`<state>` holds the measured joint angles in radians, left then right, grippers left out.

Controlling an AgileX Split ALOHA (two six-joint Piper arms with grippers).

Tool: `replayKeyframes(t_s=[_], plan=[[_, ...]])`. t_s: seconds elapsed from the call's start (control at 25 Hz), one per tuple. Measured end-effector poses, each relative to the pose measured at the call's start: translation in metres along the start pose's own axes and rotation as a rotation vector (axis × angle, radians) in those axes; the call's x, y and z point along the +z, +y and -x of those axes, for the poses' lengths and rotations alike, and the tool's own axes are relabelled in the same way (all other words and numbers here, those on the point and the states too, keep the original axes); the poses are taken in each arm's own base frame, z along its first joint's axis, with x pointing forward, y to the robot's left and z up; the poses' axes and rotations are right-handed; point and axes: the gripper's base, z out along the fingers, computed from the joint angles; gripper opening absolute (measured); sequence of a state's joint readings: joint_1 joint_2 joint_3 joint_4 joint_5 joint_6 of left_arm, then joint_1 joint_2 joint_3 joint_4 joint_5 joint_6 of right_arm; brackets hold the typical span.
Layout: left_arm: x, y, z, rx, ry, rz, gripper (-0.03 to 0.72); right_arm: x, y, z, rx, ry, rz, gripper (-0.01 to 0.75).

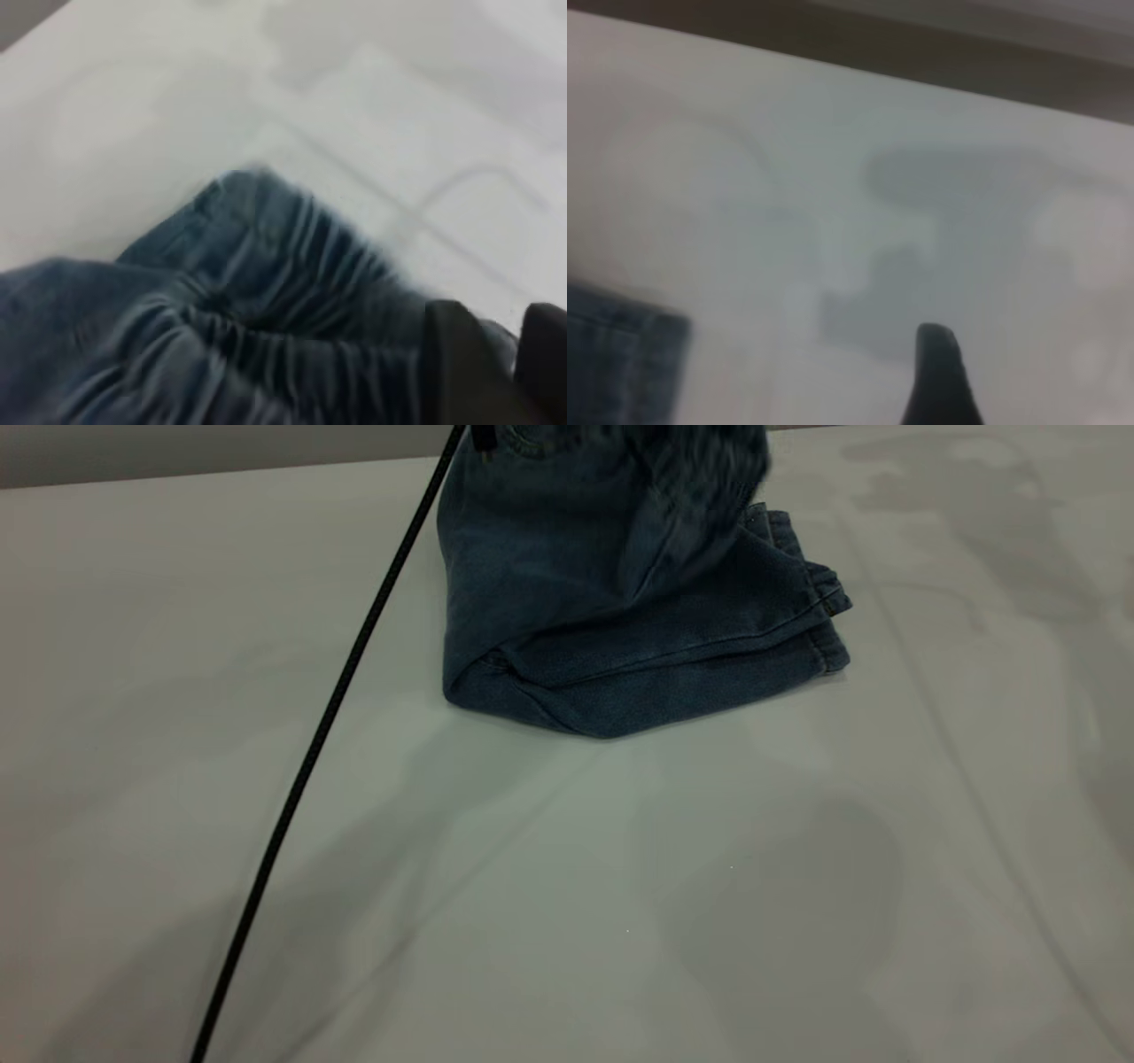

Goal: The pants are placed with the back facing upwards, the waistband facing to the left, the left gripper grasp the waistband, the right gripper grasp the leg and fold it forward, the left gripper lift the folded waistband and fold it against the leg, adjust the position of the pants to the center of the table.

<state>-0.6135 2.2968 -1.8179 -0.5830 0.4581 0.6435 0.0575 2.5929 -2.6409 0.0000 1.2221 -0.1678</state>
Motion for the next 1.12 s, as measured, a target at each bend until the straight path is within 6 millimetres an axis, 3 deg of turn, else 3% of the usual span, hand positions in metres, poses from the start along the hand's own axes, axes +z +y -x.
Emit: replayKeyframes(t_s=[0.28, 0.48, 0.64, 0.76, 0.96, 1.12], plan=[[-0.003, 0.005, 0.007, -0.019, -0.056, 0.039, 0.496, 0.0, 0.001, 0.0, -0.008, -0.001, 0.0, 0.404], [-0.017, 0.019, 0.003, -0.085, 0.021, 0.007, 0.547, -0.029, -0.001, 0.009, -0.009, -0.053, -0.009, 0.404], [-0.045, 0.038, 0.004, -0.131, 0.102, 0.004, 0.548, -0.078, -0.002, 0.02, 0.006, -0.144, -0.012, 0.404], [-0.054, 0.054, -0.006, -0.161, 0.188, 0.034, 0.548, -0.124, 0.0, 0.027, 0.017, -0.233, 0.009, 0.404], [-0.045, 0.063, -0.024, -0.138, 0.305, 0.094, 0.548, -0.203, 0.005, 0.029, 0.037, -0.38, 0.048, 0.404], [-0.029, 0.07, -0.033, -0.119, 0.295, 0.128, 0.548, -0.258, 0.007, 0.024, 0.044, -0.479, 0.042, 0.404]])
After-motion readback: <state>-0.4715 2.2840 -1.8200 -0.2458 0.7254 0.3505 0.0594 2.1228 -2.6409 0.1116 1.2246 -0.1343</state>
